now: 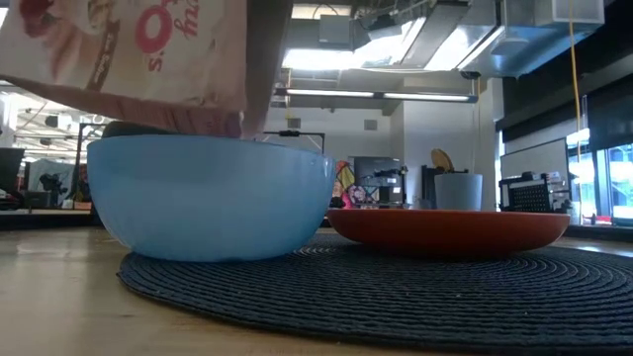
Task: Arrange a breakfast setting
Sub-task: Pour the cereal from the cereal box into the bowl
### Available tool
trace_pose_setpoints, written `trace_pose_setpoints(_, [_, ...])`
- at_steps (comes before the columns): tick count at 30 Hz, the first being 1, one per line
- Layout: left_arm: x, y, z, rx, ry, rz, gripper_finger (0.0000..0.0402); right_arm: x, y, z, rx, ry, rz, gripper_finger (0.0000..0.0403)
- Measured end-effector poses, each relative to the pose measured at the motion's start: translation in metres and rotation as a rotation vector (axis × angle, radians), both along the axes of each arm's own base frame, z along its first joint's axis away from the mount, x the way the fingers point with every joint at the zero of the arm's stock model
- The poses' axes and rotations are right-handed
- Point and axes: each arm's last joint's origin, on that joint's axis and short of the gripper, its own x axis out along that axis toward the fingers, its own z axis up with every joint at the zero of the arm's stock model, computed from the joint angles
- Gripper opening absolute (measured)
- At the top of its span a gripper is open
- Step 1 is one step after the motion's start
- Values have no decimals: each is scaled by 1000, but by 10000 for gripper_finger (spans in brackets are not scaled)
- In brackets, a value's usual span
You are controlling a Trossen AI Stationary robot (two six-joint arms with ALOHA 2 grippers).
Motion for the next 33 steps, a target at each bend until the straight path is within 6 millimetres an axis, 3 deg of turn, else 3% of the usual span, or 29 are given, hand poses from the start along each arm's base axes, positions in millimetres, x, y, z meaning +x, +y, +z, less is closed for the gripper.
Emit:
trace_pose_setpoints(11, [2,-2,-1,-44,16,34,170,0,-3,-8,192,10,-121,142])
trace_pose_setpoints(21, [2,-2,0,-54,11,26,170,0,0,-32,447,92,-67,258])
trace_pose_setpoints(25, [3,-1,0,-11,-3,20,170,-7,-2,-22,561,153,9,279])
trace_pose_setpoints(33, [6,0,-2,79,-12,-52,170,-34,-13,3,745,345,81,284])
